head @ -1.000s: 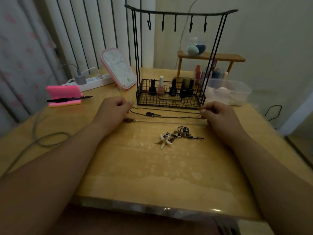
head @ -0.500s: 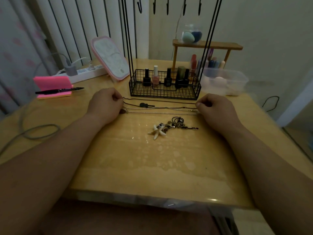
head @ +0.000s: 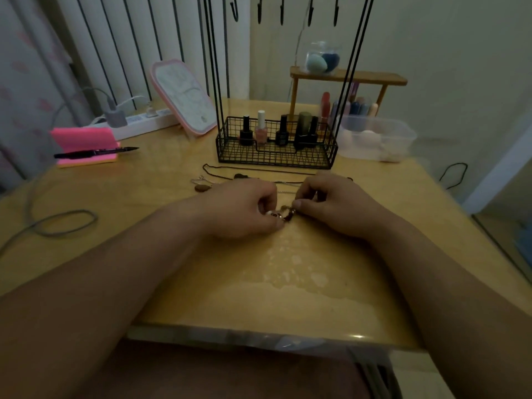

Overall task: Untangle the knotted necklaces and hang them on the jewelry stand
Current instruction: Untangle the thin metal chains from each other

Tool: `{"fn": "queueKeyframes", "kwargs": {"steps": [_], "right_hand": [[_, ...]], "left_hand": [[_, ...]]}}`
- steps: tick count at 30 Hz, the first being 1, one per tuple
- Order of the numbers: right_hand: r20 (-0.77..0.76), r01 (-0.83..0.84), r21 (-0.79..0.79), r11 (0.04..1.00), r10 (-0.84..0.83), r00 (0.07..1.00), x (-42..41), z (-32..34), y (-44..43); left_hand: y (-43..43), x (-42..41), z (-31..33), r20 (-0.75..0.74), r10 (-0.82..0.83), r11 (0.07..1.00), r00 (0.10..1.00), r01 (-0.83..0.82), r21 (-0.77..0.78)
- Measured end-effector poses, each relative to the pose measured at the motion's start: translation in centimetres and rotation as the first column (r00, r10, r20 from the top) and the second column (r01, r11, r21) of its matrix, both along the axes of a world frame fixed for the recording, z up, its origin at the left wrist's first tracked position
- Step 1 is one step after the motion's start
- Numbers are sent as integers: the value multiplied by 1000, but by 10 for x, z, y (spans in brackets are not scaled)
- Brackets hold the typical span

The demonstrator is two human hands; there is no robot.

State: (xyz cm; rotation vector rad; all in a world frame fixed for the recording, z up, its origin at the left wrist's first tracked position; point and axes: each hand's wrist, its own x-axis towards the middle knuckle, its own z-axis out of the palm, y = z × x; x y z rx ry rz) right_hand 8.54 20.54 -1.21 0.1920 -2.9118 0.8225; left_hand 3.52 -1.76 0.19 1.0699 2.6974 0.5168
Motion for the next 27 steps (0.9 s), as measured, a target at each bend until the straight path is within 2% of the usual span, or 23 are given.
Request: {"fn": "queueKeyframes", "kwargs": {"steps": [3, 6, 10, 13, 16, 20, 24, 27], "right_hand": [[-1, 19, -11, 1000, -19, 1000, 0, 0, 2], [38, 20, -24, 1000, -19, 999, 0, 1, 1], [71, 55, -256, 965, -38, 997, -2, 14, -8], [53, -23, -281, 960, 40, 998, -13, 30, -19], [156, -98, -326, 940, 156, 975, -26, 37, -32], [246, -21, -566, 824, 194, 950, -28, 26, -35], [207, -64, -555, 830, 212, 955, -25, 18, -23], [199, -71, -638, 767, 254, 947, -24, 20, -17]], "left_hand": [[-7, -7, 9, 14, -11, 1000, 1000, 11, -4], [-22, -18, 12, 109, 49, 982, 993, -68, 176], [-29, -27, 16, 306, 6, 931, 952, -117, 346], [-22, -33, 18, 289, -43, 934, 956, -64, 352], [-15, -39, 18, 273, -60, 905, 960, -63, 420], [-19, -47, 7, 429, -103, 752, 898, -212, 624], [-27, -56, 0, 548, -131, 592, 826, -378, 712], [-37, -63, 2, 594, -251, 497, 764, -425, 757]]}}
